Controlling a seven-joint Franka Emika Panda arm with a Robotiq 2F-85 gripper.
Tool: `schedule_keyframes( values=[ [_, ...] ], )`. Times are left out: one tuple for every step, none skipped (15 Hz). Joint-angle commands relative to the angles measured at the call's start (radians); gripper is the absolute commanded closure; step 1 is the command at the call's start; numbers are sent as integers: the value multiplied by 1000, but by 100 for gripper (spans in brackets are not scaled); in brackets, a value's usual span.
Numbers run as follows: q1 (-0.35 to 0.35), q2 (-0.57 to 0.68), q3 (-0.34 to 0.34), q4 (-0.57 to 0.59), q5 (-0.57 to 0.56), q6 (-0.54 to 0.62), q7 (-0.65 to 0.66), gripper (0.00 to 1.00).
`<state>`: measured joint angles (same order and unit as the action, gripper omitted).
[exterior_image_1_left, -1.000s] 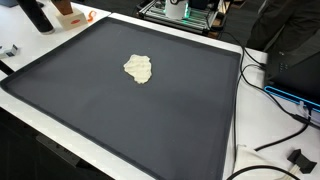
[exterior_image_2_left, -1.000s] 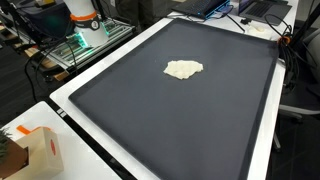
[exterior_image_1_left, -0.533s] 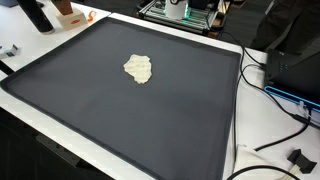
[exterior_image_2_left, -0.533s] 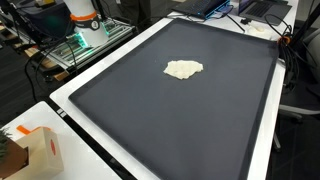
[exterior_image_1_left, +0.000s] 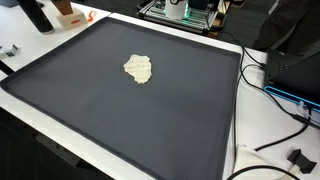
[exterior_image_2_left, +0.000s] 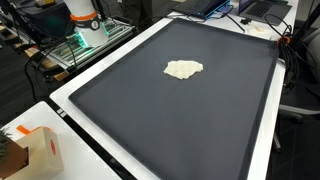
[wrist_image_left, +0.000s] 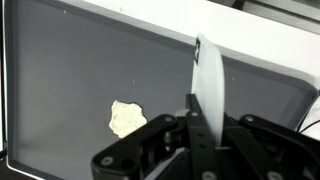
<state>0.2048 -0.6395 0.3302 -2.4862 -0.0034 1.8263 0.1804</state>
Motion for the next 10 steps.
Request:
schedule_keyframes(
  values=[
    [-55,67,-24,20,-34,114,80,99],
    [-80,88,-26,25,-51,160,113,99],
    [-107,113,-25,32,-71,195,153,99],
    [-132,144,-26,41,-87,225,190,99],
    [-153,172,-26,51,-106,249,224,99],
    [-173,202,-26,63,-120,263,262,99],
    [-188,237,-29,76,-130,279,287,99],
    [-201,269,-29,89,-146,292,312,99],
    [-214,303,-29,105,-161,300,343,99],
    [-221,336,-32,120,-169,304,369,99]
  ],
)
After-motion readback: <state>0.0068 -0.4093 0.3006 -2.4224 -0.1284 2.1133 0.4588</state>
